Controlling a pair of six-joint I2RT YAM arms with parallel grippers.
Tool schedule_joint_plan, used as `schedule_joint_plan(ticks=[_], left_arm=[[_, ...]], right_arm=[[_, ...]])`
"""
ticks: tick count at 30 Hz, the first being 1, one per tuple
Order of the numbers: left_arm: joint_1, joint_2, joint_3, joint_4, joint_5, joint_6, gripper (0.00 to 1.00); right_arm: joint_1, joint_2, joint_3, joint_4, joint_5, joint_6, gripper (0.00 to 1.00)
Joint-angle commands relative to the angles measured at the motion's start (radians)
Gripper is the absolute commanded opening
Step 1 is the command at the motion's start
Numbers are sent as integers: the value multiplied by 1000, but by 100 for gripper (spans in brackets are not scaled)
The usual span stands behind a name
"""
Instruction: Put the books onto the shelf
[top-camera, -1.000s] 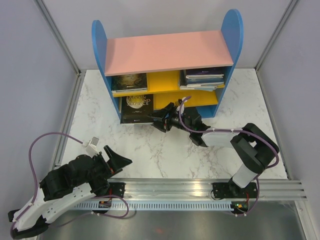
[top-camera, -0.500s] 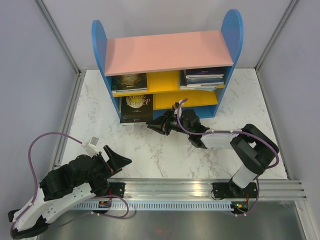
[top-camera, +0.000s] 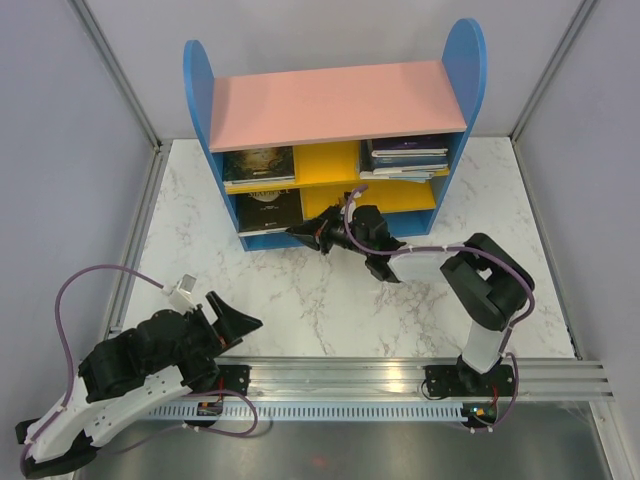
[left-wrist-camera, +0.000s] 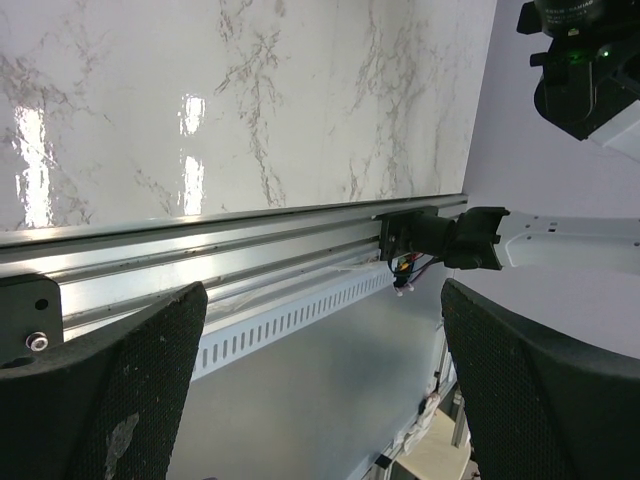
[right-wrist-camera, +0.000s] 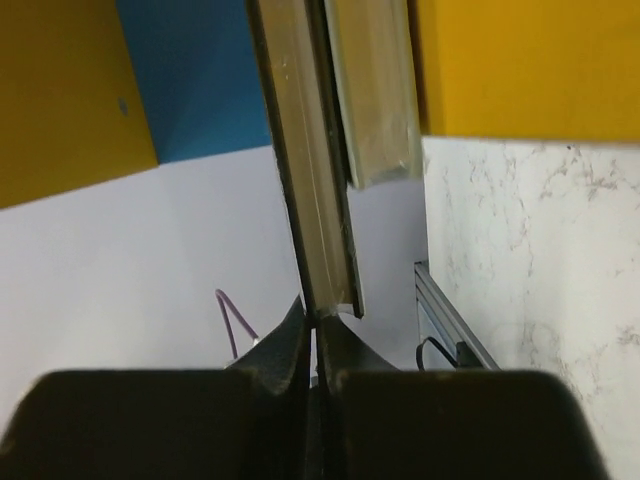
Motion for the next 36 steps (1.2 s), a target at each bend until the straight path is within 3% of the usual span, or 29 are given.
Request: schedule_joint_plan(ticks=[1,16,19,20,22,23,26,32,35,36], left_arm=[[2,8,40,-25,-49,0,100],[0,20,83,-68,-97,9,100],[-2,43,96,-68,-100,29,100],[0,72,100,-70,-103,38,100],[-2,104,117,-68,-111,69,100],[0,149,122,-68,-114,79,100],[0,219,134,-45,-118,145,100],[1,472,131,80,-82,308,100],[44,626,152,134,-28,421,100],[123,656,154,187,10,459,100]], right_arm=[[-14,44,64,57,37,30,3],[-14,155,190,84,31,64,3],[-12,124,176,72,-3,9,9],[-11,108,161,55,-12,-16,18],[-5,34,149,-49,-40,-86,29],[0,6,133,-140,-46,-164,40],[35,-121,119,-381,-52,-362,53],[169,-352,55,-747,21,-629,56],[187,-460,-59,-767,64,-637,57],[187,-484,-84,-776,78,-637,58]])
